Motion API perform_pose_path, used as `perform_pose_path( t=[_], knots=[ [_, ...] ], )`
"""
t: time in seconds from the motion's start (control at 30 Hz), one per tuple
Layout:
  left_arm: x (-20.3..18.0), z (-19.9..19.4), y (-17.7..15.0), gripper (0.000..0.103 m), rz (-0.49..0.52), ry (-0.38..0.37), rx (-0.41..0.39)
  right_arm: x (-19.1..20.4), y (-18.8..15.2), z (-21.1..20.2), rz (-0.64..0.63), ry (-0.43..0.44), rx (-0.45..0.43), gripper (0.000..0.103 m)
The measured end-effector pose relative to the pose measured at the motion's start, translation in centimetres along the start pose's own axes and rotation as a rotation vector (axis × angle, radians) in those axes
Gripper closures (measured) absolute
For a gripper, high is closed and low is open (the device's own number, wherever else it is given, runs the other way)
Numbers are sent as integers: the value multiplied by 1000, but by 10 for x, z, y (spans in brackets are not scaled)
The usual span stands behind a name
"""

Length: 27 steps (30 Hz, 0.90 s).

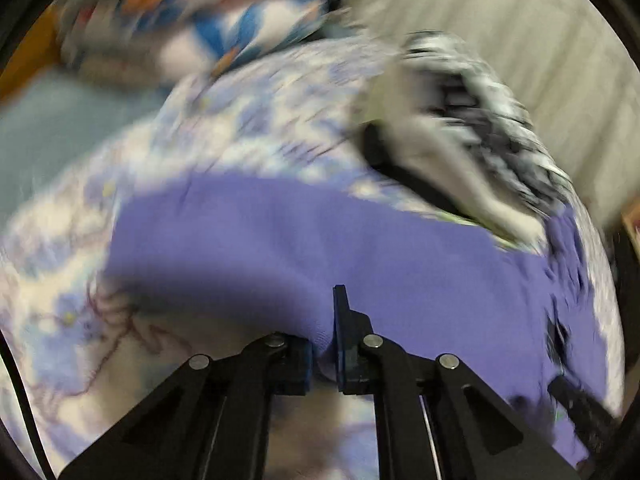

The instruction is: Fold large clothes

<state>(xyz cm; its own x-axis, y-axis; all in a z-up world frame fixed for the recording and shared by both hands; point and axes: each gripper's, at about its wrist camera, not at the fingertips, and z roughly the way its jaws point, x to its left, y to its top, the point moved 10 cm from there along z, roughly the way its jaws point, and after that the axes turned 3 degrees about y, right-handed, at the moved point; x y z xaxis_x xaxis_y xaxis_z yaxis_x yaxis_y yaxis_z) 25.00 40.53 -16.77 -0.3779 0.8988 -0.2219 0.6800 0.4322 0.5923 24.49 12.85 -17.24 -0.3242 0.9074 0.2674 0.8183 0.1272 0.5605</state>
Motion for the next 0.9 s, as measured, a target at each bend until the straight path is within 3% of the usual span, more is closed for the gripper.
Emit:
perform_pose_path(
  t=[0.1, 0.2, 0.37, 0.43, 0.5, 0.6, 0.77, 0.9],
  knots=[
    [-70, -44, 3, 97, 170, -23, -97, -24, 0, -17, 49, -15, -22, 86],
    [-147, -78, -10, 97, 299, -100, -150, -53, -1, -40, 112, -23, -53, 86],
    [-246, -88, -62, 96, 421, -205, -115, -107, -6, -80, 188, -67, -111, 86],
    [-276, -72, -93, 94, 448, -216, -46, -132, -12, -92, 206, -101, -120, 86],
    [-292, -55, -120, 91, 474, -197, 10, -156, -20, -101, 233, -122, -117, 86],
    [-301, -35, -155, 76, 499, -177, 87, -183, -37, -107, 269, -132, -97, 86],
    [-296, -34, -184, 31, 494, -175, 132, -200, -57, -103, 304, -95, -65, 86],
    [-289, -53, -187, 26, 466, -204, 141, -184, -57, -102, 273, -37, -70, 86]
  ],
)
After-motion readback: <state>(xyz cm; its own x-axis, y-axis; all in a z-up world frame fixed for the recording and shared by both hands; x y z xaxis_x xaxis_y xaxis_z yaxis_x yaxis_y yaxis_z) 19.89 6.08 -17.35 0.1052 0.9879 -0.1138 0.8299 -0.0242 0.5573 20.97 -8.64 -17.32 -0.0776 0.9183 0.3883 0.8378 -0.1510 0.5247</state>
